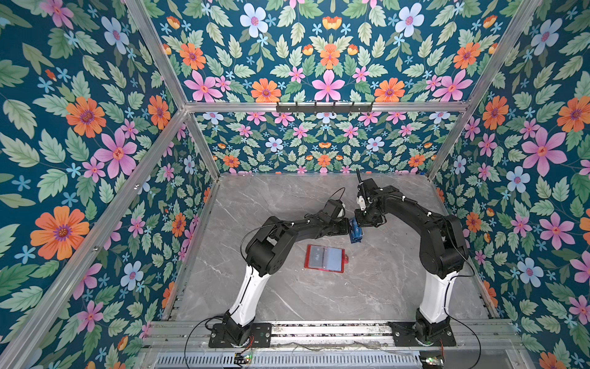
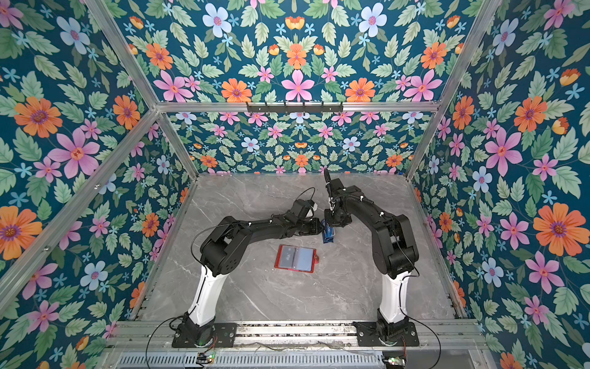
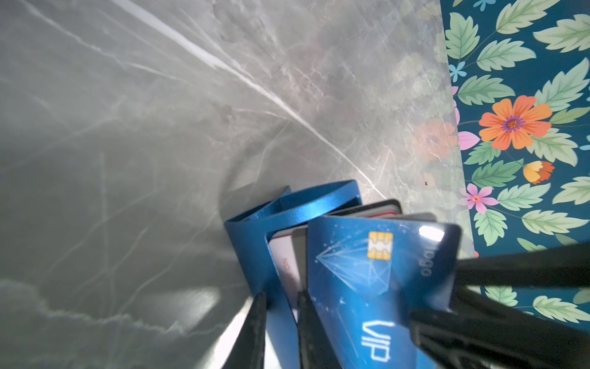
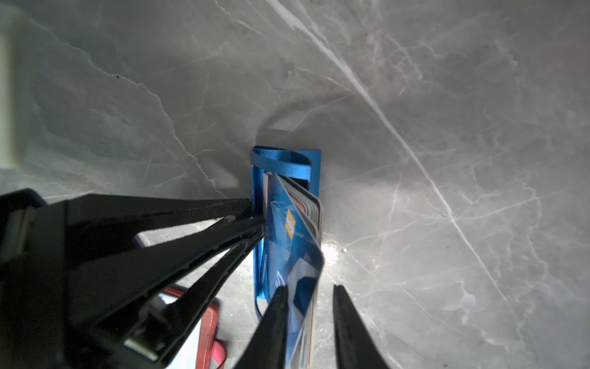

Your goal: Put the credit cards into the card holder

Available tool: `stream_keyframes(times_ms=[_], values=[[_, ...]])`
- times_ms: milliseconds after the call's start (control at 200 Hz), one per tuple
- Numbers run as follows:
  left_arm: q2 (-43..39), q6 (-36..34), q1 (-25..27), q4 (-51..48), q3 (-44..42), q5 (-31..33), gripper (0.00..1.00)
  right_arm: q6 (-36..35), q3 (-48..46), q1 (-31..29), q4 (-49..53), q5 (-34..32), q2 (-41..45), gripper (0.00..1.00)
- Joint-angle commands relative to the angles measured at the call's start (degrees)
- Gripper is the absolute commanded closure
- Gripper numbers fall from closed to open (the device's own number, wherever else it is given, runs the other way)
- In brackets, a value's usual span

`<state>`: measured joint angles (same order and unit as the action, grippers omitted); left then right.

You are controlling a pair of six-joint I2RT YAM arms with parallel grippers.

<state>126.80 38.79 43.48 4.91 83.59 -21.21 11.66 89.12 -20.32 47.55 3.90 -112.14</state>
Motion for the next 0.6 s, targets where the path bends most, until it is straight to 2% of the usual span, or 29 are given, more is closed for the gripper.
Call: stream_keyframes(times_ms=[0,595], values=[[0.0,-1.0,0.0,-4.4,-0.3,0.5,0.8,0.5,0.4,-0.1,-0.2,0.1,-0.4,0.68],[-0.2,-0.9,0.0,-4.6,-0.7,1.3,0.83,1.3,-1.6,0.5,-1.2,1.8,-1.3,0.68]])
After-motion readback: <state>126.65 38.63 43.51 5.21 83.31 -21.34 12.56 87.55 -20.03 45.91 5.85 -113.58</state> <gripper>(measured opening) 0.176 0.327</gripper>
